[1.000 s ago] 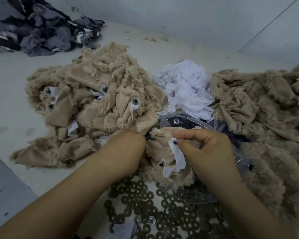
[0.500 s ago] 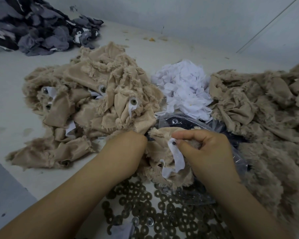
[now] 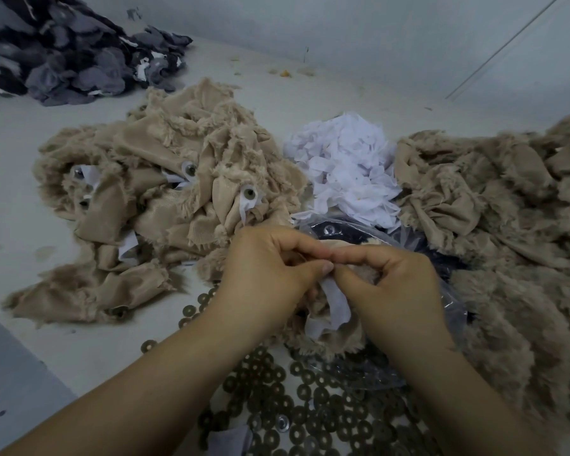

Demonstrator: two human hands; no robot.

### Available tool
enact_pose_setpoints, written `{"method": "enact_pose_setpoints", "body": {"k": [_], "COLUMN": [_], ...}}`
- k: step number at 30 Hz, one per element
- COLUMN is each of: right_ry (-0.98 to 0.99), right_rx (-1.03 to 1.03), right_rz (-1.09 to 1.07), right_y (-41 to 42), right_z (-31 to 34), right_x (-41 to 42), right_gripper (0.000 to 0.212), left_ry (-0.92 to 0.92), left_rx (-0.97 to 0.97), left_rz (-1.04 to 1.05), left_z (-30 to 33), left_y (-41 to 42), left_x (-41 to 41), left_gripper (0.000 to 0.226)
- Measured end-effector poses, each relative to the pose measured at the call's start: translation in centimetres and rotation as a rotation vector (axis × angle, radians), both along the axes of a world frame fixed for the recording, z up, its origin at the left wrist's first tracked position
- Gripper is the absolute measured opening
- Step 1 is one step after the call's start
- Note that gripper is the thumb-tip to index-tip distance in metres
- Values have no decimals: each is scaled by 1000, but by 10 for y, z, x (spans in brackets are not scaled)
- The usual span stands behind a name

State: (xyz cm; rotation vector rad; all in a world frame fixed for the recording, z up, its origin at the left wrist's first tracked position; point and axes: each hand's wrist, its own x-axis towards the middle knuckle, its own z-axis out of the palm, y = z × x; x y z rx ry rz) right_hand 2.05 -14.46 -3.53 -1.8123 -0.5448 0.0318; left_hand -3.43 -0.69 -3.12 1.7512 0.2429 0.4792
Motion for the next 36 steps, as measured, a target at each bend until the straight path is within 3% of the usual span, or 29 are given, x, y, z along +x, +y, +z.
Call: {"method": "enact_pose_setpoints", "body": {"k": [4, 13, 18, 21, 29, 36], "right_ry": [25, 68, 189, 372, 416, 307], "right_rx": [34, 43, 125, 211, 277, 198], "right_rz": [15, -37, 30, 57, 93, 75], "right_y": [-1, -2, -3, -4, -3, -3], "right_z": [1, -3, -3, -3, -2, -4], "right_x": [0, 4, 5, 7, 4, 3], "right_gripper": [31, 17, 21, 22, 19, 18], "left_ry": [-19, -22, -202, -279, -312, -299], "left_rx": [53, 114, 475, 549, 443, 350], "left_rz": [-9, 63, 78, 108, 59, -38], "left_z": [0, -9, -14, -20, -27, -28], "left_y": [-3, -6, -6, -6, -5, 1], "left_x": [-1, 0, 0, 1, 3, 8], "left_gripper": [40, 23, 14, 11, 10, 5]}}
